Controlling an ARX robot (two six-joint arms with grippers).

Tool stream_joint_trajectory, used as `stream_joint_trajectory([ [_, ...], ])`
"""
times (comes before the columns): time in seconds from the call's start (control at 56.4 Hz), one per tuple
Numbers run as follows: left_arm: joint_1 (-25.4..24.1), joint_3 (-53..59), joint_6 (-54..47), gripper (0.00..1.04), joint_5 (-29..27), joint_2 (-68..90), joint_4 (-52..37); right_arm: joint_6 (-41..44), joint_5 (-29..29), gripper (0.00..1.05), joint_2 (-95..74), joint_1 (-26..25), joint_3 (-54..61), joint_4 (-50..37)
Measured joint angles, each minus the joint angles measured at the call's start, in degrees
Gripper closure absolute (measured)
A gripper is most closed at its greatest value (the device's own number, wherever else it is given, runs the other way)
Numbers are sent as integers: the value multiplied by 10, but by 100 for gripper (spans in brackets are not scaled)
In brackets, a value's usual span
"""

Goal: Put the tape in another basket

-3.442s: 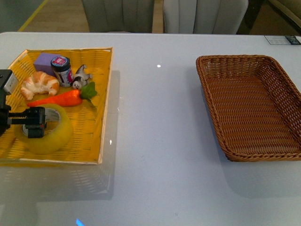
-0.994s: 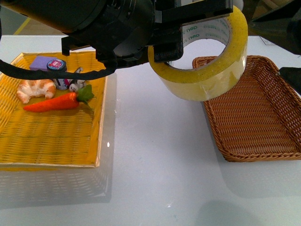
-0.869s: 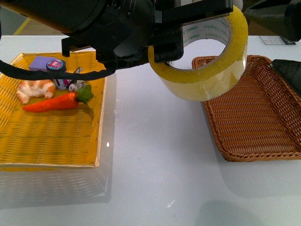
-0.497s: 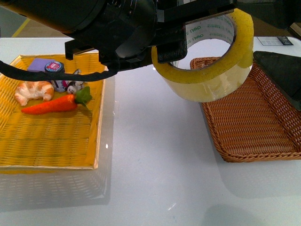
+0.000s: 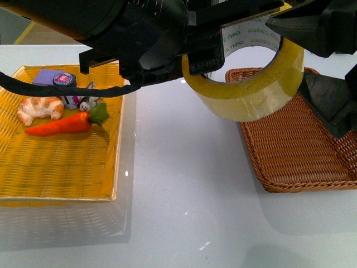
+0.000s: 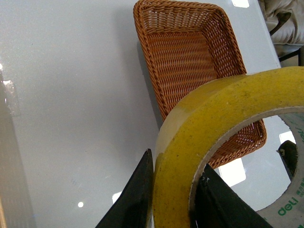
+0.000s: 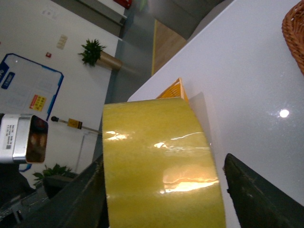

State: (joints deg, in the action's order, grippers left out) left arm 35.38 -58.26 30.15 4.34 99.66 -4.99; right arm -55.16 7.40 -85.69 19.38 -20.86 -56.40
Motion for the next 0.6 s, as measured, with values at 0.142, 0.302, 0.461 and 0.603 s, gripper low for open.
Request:
stream_joint_trajectory([
  [0.142, 0, 0, 4, 90, 2, 0, 0, 3, 9, 55, 0, 0, 0, -6],
  [0.302, 0, 0, 11, 80, 3, 0, 0, 2, 8, 56, 0, 0, 0, -7],
  [0.461, 0, -3, 13, 53, 9, -6, -7, -2, 6, 56, -5, -1, 9, -7],
  [0.603, -2, -2, 13, 25, 13, -26, -14, -8, 6, 56, -5, -10, 12, -9],
])
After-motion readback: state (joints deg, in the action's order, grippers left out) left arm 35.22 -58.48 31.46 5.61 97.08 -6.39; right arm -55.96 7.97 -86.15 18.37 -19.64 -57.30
